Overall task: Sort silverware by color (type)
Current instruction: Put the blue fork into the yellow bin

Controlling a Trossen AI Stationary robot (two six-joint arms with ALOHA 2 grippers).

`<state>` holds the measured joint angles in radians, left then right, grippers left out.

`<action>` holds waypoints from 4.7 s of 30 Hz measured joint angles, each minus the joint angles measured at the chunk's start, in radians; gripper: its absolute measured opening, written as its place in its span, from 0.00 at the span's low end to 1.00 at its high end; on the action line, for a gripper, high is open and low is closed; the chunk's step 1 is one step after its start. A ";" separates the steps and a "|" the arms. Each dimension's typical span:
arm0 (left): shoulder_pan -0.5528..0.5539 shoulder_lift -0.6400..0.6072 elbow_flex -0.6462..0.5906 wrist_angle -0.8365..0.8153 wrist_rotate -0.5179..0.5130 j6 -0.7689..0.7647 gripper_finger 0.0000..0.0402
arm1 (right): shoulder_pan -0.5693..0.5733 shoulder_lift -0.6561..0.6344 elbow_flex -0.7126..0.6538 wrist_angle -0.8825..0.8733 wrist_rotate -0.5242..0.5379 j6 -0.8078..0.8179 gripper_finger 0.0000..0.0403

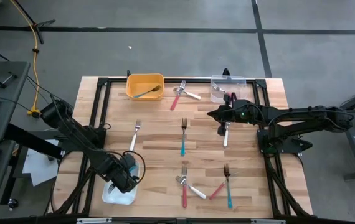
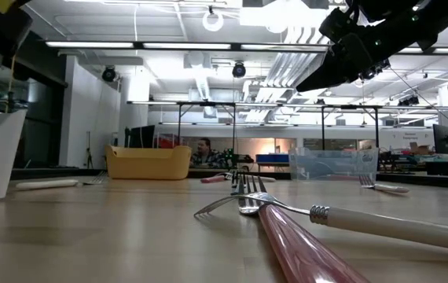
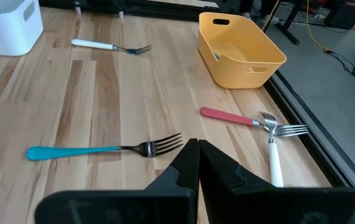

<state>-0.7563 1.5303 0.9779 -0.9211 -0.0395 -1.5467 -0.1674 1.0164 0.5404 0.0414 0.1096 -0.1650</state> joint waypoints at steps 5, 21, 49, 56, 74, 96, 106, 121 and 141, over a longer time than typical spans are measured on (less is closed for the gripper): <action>0.027 0.000 0.000 -0.001 0.004 0.044 0.07 | 0.000 0.000 0.000 0.000 0.000 0.000 0.00; 0.117 -0.052 0.080 0.001 0.033 0.446 0.16 | 0.000 0.000 0.000 -0.010 0.000 0.000 0.00; 1.167 -0.137 -0.102 0.397 -0.046 1.335 0.00 | -0.086 0.000 0.000 -0.002 0.002 0.048 0.00; 1.355 -0.133 -0.117 0.375 -0.046 1.367 0.01 | -0.108 0.000 0.000 0.045 0.001 0.063 0.00; 1.408 -0.127 -0.306 0.646 0.070 1.314 0.00 | -0.180 0.000 0.000 0.107 0.000 0.108 0.00; 1.405 -0.128 -0.364 0.923 0.069 1.445 0.00 | -0.180 0.000 0.001 0.102 0.144 0.274 0.00; 1.443 -0.128 -0.361 0.786 0.170 1.420 0.00 | -0.233 0.000 0.001 0.101 0.136 0.240 0.00; 1.463 -0.128 -0.213 0.452 0.157 1.418 0.00 | -0.280 0.000 0.001 0.084 0.030 0.157 0.00; 1.461 -0.128 -0.171 0.357 0.102 1.410 0.00 | -0.279 0.000 0.001 0.052 0.029 0.138 0.00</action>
<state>0.7052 1.4021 0.8070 -0.5638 0.0624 -0.1369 -0.4463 1.0161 0.5415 0.0933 0.1387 -0.0271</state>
